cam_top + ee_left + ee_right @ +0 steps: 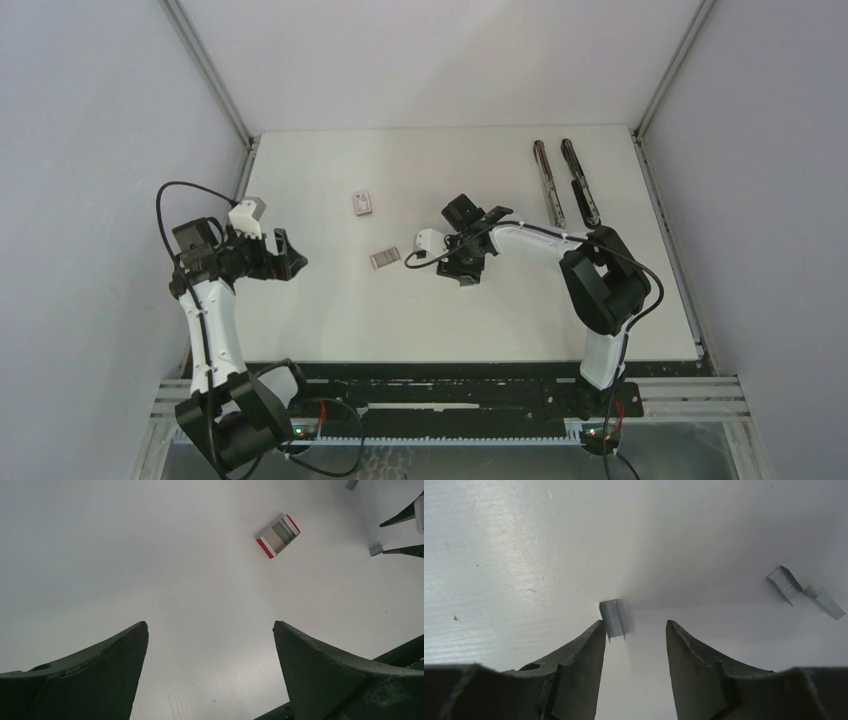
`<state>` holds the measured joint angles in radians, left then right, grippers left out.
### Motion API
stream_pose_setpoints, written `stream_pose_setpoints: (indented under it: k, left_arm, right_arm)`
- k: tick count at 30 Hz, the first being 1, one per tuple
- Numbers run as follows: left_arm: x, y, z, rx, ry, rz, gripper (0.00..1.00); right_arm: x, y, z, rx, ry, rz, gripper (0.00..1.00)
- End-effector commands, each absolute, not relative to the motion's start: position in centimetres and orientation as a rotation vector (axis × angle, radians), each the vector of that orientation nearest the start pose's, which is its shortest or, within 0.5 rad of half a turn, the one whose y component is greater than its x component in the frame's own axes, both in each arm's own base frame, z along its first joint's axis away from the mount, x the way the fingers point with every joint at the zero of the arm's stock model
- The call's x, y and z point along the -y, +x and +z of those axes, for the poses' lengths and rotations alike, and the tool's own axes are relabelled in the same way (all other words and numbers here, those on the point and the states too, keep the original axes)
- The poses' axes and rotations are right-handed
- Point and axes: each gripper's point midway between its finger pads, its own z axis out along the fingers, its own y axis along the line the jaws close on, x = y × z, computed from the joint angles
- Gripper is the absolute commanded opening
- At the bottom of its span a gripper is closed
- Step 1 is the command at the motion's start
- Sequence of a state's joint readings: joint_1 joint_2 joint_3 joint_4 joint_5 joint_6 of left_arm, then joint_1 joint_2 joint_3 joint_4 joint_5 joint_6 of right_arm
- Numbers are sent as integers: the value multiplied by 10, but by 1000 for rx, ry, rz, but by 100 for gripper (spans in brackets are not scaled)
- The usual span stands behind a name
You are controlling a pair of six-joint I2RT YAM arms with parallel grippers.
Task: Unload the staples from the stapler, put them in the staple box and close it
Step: Pick up the staple from the center of the board.
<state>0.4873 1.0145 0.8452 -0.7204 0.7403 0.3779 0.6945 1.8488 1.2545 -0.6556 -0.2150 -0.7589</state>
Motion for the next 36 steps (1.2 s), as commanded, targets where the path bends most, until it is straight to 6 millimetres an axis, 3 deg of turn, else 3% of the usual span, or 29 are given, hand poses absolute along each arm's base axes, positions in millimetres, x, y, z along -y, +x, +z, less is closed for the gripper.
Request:
stream_pose_setpoints:
  k: [1, 26, 36]
  left_arm:
    - [-12, 259, 164, -2191, 212, -468, 100]
    - [-13, 259, 160, -2202, 207, -472, 100]
    - [-13, 259, 160, -2202, 208, -473, 100]
  right_arm:
    - [-255, 296, 40, -2045, -1855, 285, 48]
    - [-245, 297, 27, -2095, -1871, 262, 42]
    - [-244, 296, 21, -2108, -1881, 255, 30]
